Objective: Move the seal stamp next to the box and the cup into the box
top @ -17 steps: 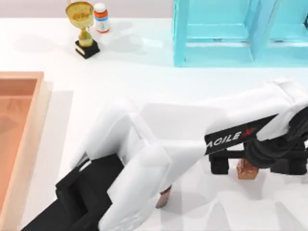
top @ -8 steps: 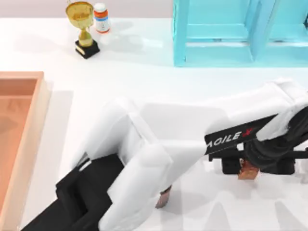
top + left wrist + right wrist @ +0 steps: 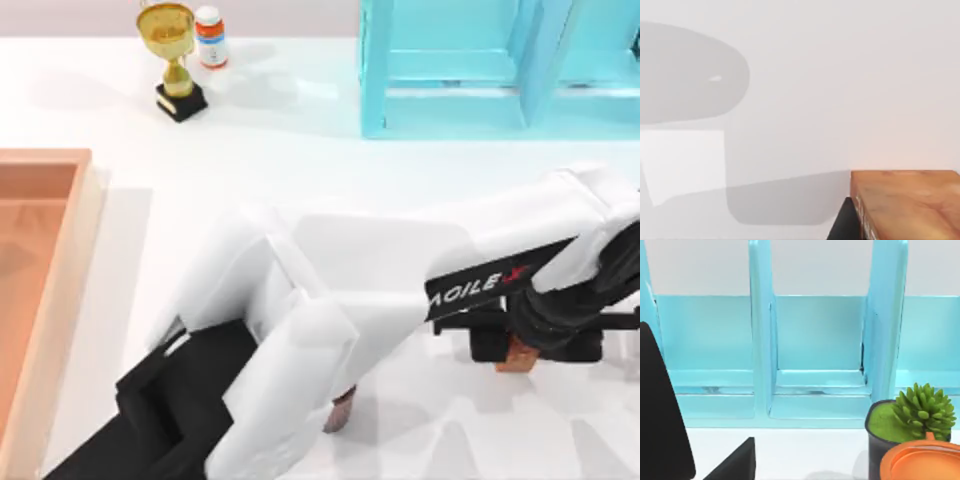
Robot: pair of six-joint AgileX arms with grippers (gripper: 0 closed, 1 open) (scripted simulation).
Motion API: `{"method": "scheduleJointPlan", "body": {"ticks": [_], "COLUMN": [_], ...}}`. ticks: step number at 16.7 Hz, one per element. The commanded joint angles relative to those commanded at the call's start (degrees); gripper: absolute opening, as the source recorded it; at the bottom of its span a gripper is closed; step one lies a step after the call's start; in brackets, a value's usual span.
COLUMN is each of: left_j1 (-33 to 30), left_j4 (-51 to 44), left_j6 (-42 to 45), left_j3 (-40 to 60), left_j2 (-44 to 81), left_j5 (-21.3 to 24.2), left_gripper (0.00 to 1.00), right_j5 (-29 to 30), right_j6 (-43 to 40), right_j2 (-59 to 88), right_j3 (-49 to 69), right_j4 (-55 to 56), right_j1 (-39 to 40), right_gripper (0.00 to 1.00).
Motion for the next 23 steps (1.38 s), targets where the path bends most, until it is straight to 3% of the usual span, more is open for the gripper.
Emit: {"method": "scheduleJointPlan", "body": {"ticks": [8,23], "left_j1": [0.1,4.8], "left_j4": [0.0,-0.9], "left_j6": [0.2,5.2], "left_j3": [-0.6,-18.7], "left_j2": [-0.7,-20.3], "left_j5": [0.0,0.3], "left_gripper": [0.00,0.00], "right_j5": [0.0,0.0], "right_j6": [0.0,0.0], "right_j2": [0.0,0.0], "right_j3": [0.0,0.0], "right_j4": [0.0,0.0], "right_j1": [0.0,0.0], "right_gripper": [1.00,1.00]}}
